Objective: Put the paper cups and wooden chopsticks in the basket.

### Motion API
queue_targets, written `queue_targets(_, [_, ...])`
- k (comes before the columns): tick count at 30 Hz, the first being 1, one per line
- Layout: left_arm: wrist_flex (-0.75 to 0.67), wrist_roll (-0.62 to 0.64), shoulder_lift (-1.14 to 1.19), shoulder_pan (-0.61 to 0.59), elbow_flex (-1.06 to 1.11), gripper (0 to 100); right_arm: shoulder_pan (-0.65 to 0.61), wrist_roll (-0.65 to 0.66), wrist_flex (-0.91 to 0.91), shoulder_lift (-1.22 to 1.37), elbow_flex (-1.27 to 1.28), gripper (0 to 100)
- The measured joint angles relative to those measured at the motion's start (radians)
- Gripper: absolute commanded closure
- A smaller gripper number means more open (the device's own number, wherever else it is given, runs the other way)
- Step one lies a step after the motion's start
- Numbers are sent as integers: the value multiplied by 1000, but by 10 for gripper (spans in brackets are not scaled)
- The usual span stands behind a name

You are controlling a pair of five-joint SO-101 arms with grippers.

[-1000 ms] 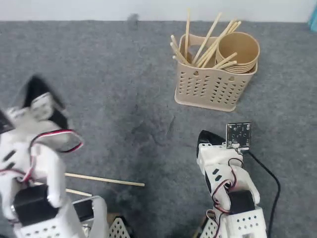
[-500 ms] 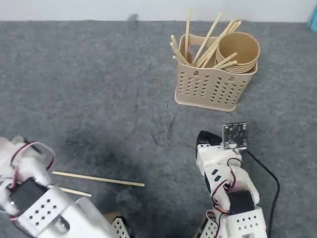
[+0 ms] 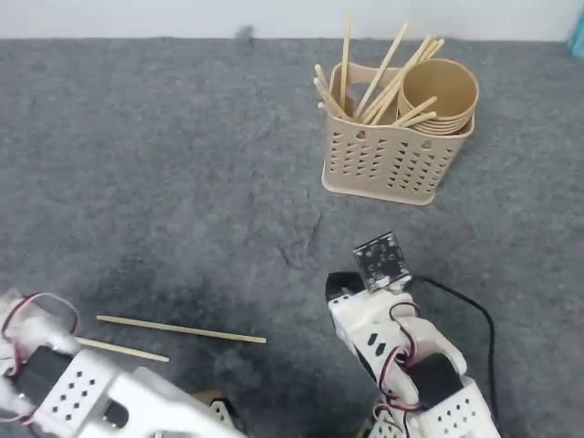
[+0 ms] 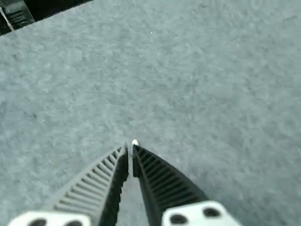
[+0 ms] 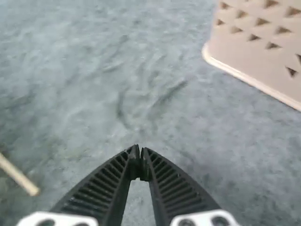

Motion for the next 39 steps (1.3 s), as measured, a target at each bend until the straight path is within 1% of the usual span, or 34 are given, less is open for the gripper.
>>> queue_targets(3, [-2,2,23,-5,-54,985,-44,66,3,2,-8,985])
queue_targets(6, [9,-2,124,-5,-155,985,-61,124,-6,2,-11,985])
queue_targets(9, [34,0,288,-5,-290,985,-64,137,-35,15,-12,957])
queue_targets(12, [37,0,489,-8,-443,985,-84,138,-77,106,-60,913])
queue_targets(14, [37,-2,631,-34,-552,985,-106,138,-98,183,-118,902])
queue_targets(19, [92,2,959,-120,-833,985,-199,138,-143,505,-319,902])
queue_targets(25, [170,3,1258,-209,-1126,985,-358,138,-238,953,-565,900])
queue_targets(32, [178,3,1465,-301,-1341,985,-465,138,-351,1456,-839,897])
queue_targets(39, [180,3,1567,-334,-1441,985,-537,138,-361,1884,-1186,898])
